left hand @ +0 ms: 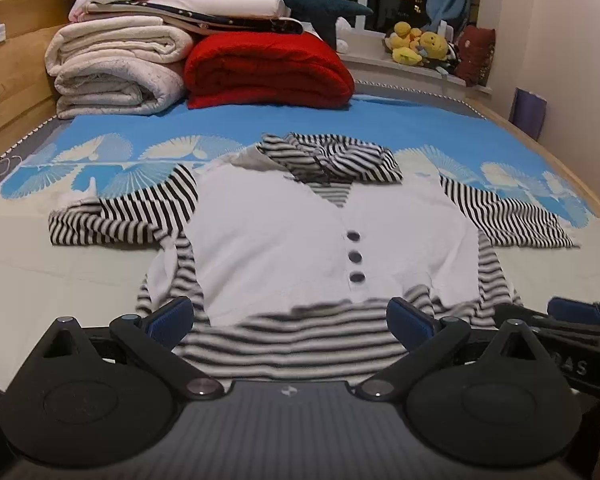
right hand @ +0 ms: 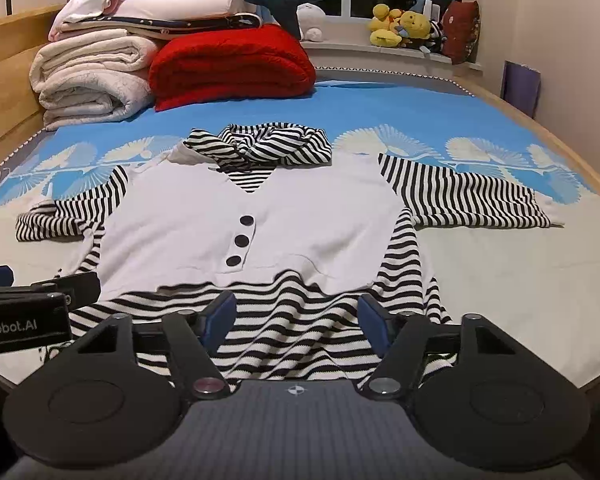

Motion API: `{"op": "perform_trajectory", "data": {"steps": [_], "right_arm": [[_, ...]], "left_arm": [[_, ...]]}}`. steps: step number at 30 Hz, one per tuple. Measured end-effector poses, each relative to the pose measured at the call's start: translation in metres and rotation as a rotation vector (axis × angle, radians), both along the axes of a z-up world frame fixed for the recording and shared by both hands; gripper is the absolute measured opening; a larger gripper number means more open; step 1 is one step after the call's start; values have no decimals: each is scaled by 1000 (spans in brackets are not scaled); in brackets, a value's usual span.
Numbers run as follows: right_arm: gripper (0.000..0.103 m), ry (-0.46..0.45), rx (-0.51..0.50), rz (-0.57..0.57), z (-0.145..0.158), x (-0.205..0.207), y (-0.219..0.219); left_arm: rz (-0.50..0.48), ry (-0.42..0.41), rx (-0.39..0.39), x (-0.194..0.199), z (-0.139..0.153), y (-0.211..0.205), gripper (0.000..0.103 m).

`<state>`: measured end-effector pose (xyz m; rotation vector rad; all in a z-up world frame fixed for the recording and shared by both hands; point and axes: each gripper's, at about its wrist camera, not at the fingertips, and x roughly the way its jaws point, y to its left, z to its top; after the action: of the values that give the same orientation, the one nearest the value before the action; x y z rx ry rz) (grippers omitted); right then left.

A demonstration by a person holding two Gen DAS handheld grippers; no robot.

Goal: Fold small clothes

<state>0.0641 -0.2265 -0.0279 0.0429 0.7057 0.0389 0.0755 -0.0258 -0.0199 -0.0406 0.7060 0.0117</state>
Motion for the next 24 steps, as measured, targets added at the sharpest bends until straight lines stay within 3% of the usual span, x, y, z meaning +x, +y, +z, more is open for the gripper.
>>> {"op": "perform_trajectory", "data": {"steps": [4, 7, 9, 10, 12, 17, 22, 24], "right_arm": [[55, -40, 34, 17, 24, 23, -5], [48, -89, 49, 20, 42, 58, -5], [41, -120, 55, 30, 51, 86, -3], [35, -133, 52, 38, 54, 99, -1], [32, -155, 44, 49, 57, 126, 5], [30, -202, 50, 70, 61, 190, 20], [32, -238, 66, 117, 41, 235, 32], [32, -196, 59, 127, 19, 243, 33]], "left_arm": [[33, -41, -15, 37, 20, 20, 101], [37, -65, -10, 82, 30, 39, 78], [45, -63, -26, 117, 32, 57, 52], [57, -56, -36, 135, 32, 68, 45], [87, -43, -38, 169, 29, 89, 32], [217, -28, -51, 243, 11, 167, 27], [386, 70, -67, 265, -33, 267, 27], [428, 74, -63, 266, -41, 302, 27]]}}
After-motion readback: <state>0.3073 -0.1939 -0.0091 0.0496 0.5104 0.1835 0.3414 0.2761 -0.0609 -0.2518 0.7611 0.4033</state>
